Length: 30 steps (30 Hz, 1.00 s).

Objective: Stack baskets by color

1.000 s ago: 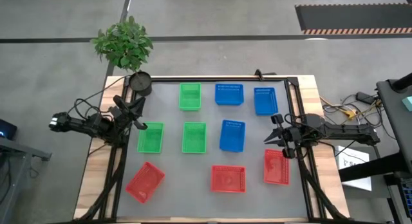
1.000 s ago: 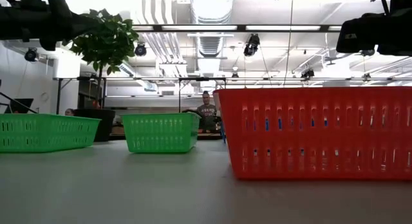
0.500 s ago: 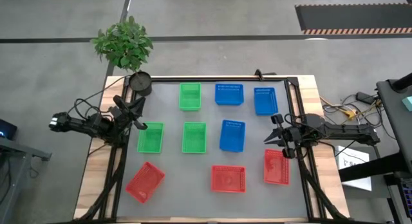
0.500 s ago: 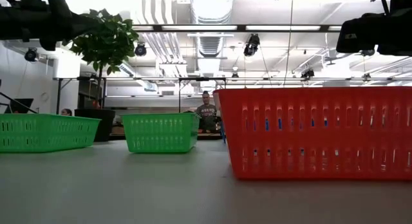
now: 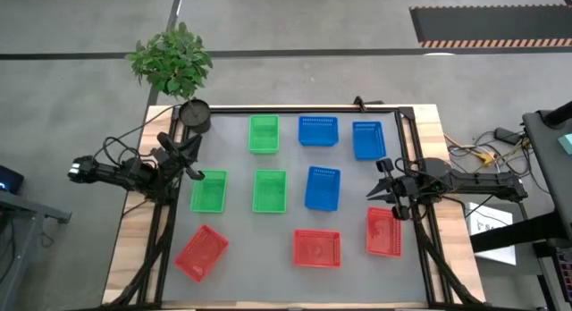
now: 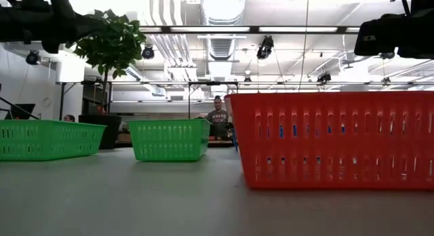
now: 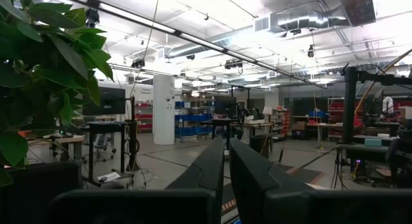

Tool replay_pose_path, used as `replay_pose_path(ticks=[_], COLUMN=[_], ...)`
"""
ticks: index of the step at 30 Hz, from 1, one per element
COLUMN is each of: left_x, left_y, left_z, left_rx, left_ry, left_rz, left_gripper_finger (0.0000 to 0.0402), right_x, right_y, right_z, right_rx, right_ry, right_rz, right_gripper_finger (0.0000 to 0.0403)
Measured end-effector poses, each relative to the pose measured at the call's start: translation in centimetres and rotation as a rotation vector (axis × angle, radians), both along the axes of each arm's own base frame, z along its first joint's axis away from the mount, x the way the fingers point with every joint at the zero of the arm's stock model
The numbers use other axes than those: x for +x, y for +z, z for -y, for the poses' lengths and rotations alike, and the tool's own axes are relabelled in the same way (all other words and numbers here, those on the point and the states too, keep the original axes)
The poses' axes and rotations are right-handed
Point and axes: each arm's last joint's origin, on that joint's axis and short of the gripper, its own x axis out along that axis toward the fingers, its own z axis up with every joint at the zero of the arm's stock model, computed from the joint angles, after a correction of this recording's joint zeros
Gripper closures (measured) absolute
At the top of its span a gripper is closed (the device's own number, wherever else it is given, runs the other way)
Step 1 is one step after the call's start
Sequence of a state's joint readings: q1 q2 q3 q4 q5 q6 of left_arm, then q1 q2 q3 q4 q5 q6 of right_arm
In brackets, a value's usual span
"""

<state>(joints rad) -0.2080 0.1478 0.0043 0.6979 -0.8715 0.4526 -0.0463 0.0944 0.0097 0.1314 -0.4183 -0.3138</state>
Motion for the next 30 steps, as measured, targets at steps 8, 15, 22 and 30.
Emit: replay_pose_path(ticks=[8, 15, 22, 30], left_x=[0.0, 0.0, 0.0, 0.0], left_y=[0.0, 0.0, 0.0, 0.0], left_z=[0.0, 0.0, 0.0, 0.0], left_rx=[0.0, 0.0, 0.0, 0.0], left_ry=[0.0, 0.0, 0.0, 0.0], left_rz=[0.0, -0.001, 0.0, 0.0], left_gripper_finger=[0.0393, 0.0393, 0.0393, 0.0393], right_x=[0.0, -0.1, 0.0, 0.4], right_y=[0.3, 1.1, 1.8, 2.9], right_z=[0.0, 0.0, 0.5, 0.6], right_rx=[-0.008, 0.188, 0.326, 0.28], right_ry=[-0.001, 0.016, -0.141, -0.157], right_rz=[0.031, 0.038, 0.101, 0.224], right_gripper_finger=[0.0371, 0.0371, 0.0371, 0.0371])
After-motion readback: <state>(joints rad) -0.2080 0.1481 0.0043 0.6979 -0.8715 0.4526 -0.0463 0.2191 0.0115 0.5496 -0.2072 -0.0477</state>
